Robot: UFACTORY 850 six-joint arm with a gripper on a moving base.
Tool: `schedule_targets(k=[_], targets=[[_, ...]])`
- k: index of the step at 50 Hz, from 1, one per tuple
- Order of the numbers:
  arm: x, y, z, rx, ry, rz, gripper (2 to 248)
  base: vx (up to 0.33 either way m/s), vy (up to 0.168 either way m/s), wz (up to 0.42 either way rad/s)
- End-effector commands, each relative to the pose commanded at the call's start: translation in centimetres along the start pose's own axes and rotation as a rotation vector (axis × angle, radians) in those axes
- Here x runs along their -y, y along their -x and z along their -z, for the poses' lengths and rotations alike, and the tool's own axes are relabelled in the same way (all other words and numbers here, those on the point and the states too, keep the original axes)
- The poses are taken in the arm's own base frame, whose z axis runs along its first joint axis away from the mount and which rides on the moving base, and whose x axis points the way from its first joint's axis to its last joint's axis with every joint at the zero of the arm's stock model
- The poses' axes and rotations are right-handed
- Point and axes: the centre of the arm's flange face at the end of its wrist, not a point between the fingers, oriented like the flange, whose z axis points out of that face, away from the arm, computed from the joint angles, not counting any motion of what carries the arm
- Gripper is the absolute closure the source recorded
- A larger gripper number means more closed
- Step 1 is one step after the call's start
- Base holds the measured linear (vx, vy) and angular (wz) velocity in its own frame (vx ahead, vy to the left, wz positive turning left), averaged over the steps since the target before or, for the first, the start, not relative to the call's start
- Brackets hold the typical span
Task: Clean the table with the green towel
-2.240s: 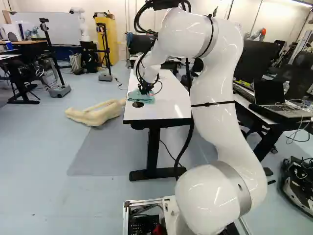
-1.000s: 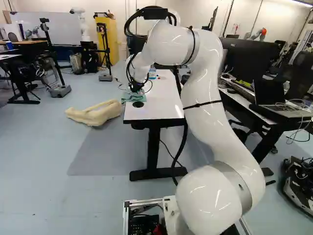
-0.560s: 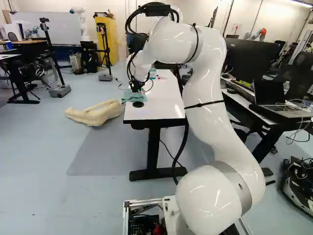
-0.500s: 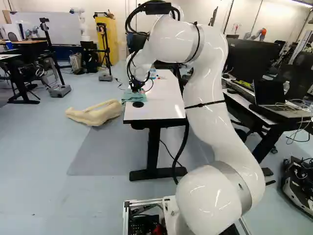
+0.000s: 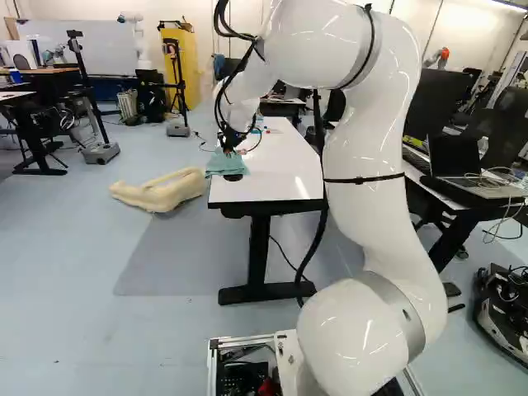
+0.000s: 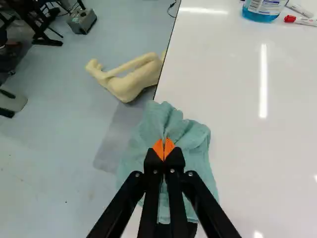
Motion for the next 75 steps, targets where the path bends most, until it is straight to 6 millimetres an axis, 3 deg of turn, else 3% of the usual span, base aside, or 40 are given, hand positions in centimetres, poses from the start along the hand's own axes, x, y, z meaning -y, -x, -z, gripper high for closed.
schedule_targets(k=[17,68,75], targets=[[0.8,1.2,4.2,-0.012,-0.011,0.011,229,0.000,0.000,0.000],[2.2,8.4,10.8,0.030,-0.034,0.043,229,0.000,0.000,0.000],[2.1,8.6,11.0,0.031,-0.034,0.043,229,0.000,0.000,0.000]])
